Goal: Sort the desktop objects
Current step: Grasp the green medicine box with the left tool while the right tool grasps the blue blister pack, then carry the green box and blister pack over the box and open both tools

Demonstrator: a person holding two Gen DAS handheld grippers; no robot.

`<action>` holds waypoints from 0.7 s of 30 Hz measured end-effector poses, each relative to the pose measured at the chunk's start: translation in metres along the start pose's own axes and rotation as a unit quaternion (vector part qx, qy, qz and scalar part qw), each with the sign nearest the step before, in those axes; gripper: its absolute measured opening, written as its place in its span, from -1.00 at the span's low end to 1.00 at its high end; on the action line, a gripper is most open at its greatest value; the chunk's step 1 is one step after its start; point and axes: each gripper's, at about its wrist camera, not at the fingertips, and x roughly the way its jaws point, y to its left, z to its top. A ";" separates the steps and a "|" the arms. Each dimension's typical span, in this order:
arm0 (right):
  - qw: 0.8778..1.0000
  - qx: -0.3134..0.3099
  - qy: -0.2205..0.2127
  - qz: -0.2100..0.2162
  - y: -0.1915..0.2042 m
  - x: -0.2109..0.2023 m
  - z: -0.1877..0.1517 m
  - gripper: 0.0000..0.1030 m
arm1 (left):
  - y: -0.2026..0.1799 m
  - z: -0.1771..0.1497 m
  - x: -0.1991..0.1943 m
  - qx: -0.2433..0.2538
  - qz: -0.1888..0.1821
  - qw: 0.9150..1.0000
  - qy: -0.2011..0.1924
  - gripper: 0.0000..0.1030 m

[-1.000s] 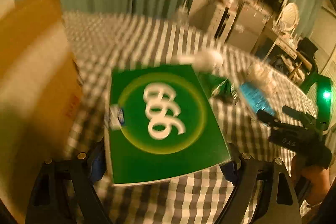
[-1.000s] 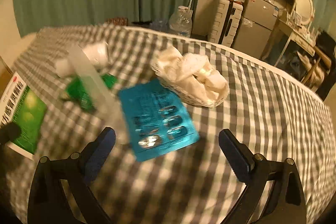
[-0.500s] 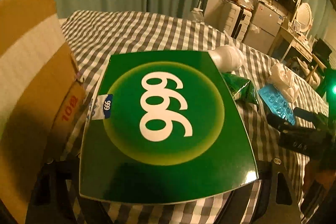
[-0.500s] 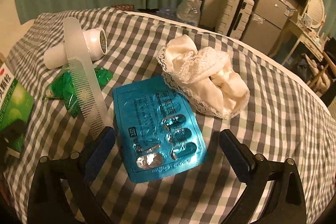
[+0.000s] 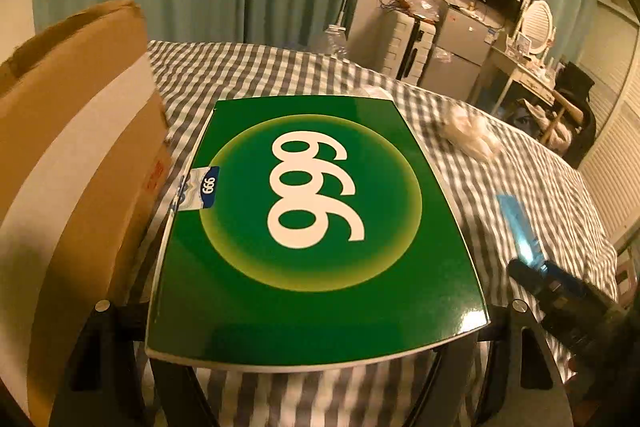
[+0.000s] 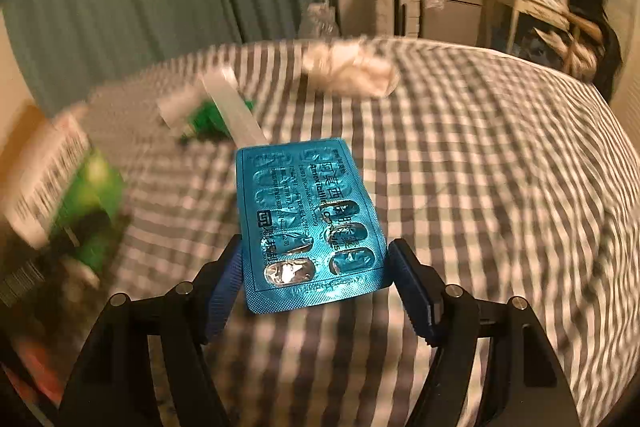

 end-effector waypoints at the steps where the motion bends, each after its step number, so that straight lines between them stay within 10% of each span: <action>1: 1.000 0.007 0.003 0.003 0.000 -0.005 -0.004 0.37 | -0.001 -0.007 -0.007 0.007 -0.004 1.000 0.000 0.55; 11: 1.000 0.018 -0.021 0.008 0.031 -0.086 -0.024 0.37 | -0.001 -0.022 -0.096 0.027 -0.044 0.998 -0.028 0.55; 21: 0.991 -0.032 -0.073 0.109 0.140 -0.156 0.006 0.38 | 0.077 0.026 -0.211 0.004 -0.043 0.993 -0.109 0.56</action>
